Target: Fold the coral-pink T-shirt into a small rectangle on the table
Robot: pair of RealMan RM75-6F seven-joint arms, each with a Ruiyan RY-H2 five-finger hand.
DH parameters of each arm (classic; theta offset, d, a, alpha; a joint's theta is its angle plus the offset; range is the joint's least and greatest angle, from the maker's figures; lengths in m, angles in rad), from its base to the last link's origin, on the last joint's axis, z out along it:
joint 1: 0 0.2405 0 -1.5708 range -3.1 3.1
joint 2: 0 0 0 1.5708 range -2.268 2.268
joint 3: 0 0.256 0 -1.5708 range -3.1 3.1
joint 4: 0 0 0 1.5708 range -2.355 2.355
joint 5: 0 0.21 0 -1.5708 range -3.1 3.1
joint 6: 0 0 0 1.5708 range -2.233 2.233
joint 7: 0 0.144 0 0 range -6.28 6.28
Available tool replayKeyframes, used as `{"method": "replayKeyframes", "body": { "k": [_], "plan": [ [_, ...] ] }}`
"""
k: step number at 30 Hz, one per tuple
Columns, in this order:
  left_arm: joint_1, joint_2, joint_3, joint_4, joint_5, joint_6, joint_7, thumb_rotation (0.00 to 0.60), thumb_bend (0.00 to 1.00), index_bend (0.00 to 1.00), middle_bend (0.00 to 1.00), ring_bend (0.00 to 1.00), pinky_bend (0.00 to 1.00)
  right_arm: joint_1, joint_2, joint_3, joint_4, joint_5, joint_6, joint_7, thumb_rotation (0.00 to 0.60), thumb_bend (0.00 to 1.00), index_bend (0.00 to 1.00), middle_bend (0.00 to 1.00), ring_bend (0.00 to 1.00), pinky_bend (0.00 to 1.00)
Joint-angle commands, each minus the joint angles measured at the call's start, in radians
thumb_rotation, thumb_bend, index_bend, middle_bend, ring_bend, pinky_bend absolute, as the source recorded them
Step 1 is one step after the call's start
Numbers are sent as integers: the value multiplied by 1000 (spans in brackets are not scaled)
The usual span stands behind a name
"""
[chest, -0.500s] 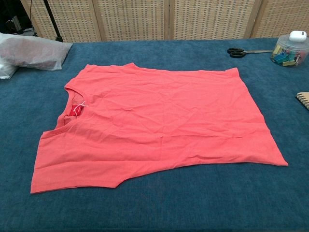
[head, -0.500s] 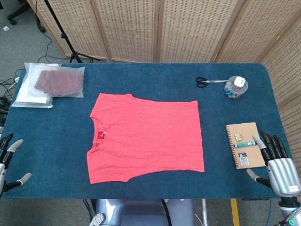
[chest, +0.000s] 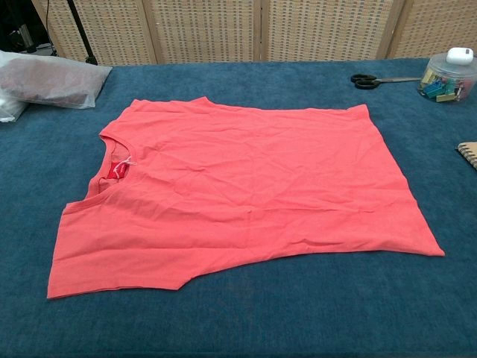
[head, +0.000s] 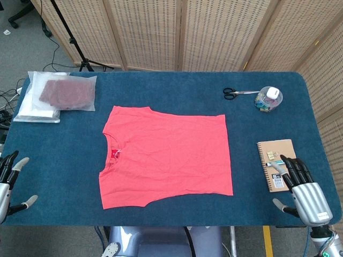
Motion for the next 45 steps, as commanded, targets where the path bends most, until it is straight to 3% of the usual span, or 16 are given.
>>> {"method": "replayKeyframes", "body": {
  "k": [1,6,15,22,29,45],
  "plan": [
    [-4,-1,-3,-2,-6,-8,6,600,0,0,0,0,0,37,-31,-31,30,-73,-42,28,600,0,268,0,0,0],
    [-3,-2,-2,-5,-13,-12,11,600,0,0,0,0,0,75,-115,-47,111,-130,-89,8,600,0,316,0,0,0],
    [0,-3,-5,-9,-20,-7,13,600,0,0,0,0,0,139,-228,-47,145,-87,-252,-101,600,2,389,0,0,0],
    [-1,-3,-10,-10,-31,-11,12,600,0,0,0,0,0,169,-308,-26,178,-35,-314,-169,600,111,427,0,0,0],
    [-4,-5,-13,-12,-43,-20,18,600,0,0,0,0,0,194,-341,-9,195,12,-353,-198,600,231,427,0,0,0],
    [-9,-14,-15,-17,-57,-35,41,600,0,0,0,0,0,232,-408,2,261,72,-393,-257,600,234,427,0,0,0]
  ]
}}
